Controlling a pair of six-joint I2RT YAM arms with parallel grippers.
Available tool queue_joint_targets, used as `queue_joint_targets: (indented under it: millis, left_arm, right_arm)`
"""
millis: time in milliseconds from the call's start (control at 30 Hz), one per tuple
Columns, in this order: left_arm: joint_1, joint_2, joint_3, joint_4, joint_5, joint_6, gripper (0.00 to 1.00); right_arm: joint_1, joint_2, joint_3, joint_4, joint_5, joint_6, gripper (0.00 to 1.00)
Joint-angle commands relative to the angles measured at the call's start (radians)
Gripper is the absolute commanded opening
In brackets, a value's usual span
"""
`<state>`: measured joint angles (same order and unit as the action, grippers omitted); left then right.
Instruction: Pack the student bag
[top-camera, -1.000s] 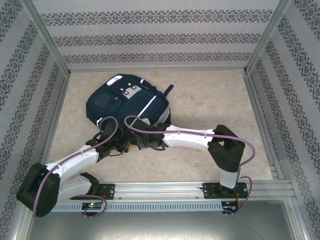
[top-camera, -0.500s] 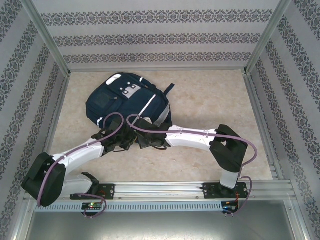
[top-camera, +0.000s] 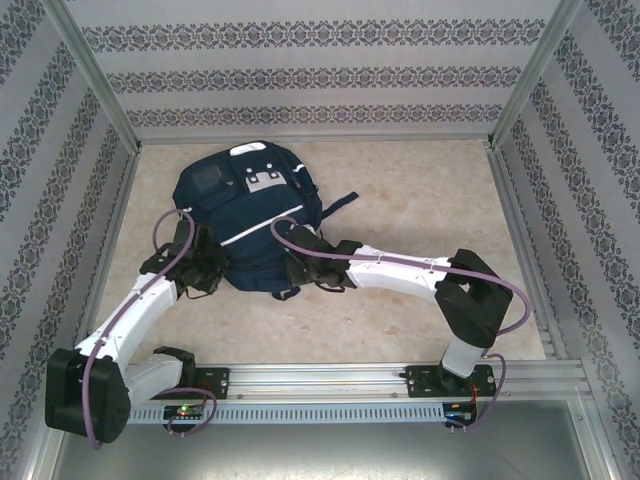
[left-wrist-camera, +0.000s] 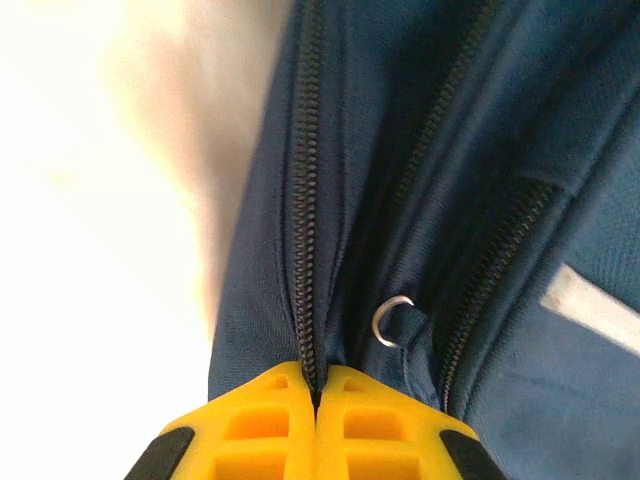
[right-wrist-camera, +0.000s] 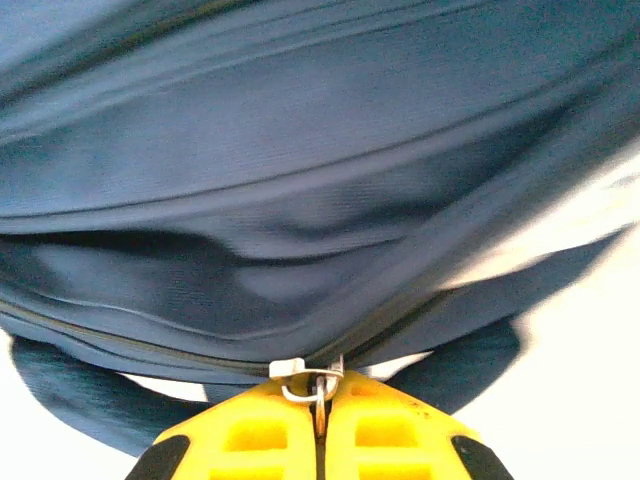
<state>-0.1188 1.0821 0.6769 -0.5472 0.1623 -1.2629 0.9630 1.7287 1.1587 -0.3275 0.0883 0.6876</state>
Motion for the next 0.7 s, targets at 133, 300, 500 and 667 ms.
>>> queue_joint_targets:
  millis: [133, 300, 500, 667]
  left_arm:
    - [0.241, 0.160, 0.124, -0.083, 0.039, 0.281, 0.00]
    - [0.263, 0.243, 0.239, -0.130, 0.164, 0.364, 0.12]
    - [0.203, 0.099, 0.191, -0.153, 0.211, 0.280, 0.42]
    - [0.048, -0.039, 0.087, -0.089, 0.217, 0.096, 0.47]
  right_arm:
    - [-0.018, -0.023, 0.013, -0.064, 0.032, -0.012, 0.00]
    - [-0.011, -0.001, 0.049, -0.048, 0.001, -0.008, 0.00]
    - [-0.001, 0.030, 0.087, -0.036, -0.022, -0.007, 0.00]
    - [0.004, 0.043, 0.101, -0.021, -0.036, -0.003, 0.00]
